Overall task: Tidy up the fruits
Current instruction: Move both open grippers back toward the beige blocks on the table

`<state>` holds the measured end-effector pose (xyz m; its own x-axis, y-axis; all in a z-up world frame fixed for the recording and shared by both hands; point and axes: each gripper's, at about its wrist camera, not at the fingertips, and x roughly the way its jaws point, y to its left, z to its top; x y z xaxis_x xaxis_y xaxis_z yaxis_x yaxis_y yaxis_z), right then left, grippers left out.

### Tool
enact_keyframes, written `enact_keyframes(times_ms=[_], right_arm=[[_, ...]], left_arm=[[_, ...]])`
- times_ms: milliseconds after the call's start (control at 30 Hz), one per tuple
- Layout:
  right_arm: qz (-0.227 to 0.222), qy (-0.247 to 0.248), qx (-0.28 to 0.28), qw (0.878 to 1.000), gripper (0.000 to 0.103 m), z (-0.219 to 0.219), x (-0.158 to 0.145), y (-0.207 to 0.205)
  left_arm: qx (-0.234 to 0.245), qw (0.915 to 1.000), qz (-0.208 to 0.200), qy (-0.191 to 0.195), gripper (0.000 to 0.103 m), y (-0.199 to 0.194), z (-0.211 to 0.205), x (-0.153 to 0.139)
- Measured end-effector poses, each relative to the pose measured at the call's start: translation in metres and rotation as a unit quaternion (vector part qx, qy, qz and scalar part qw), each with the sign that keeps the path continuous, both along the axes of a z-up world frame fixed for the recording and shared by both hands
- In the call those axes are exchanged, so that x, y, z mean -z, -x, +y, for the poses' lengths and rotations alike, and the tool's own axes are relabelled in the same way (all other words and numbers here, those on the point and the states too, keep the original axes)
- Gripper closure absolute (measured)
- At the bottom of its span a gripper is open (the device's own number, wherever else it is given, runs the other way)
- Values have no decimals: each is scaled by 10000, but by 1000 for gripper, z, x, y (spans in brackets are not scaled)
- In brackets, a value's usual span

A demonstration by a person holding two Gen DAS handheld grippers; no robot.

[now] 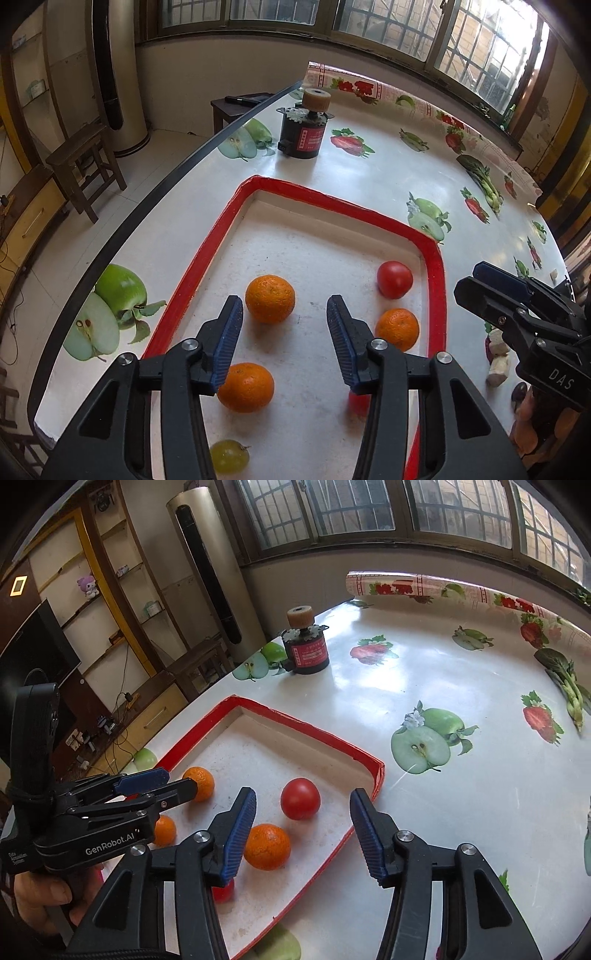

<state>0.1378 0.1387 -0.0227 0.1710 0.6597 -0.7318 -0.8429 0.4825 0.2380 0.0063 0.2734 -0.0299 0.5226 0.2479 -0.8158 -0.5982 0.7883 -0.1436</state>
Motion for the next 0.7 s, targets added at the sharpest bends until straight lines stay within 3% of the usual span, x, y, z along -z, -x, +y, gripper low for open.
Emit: enact_keyframes(times_ms=[267, 700], right_arm=[[-49, -267, 198, 9994, 47, -62, -25, 13], [-144, -386, 865, 9954, 46, -160, -39, 9]], left_arm=[[250, 9995, -209, -43, 57, 5, -35, -18], [673, 9969, -404, -95, 55, 1, -91, -38]])
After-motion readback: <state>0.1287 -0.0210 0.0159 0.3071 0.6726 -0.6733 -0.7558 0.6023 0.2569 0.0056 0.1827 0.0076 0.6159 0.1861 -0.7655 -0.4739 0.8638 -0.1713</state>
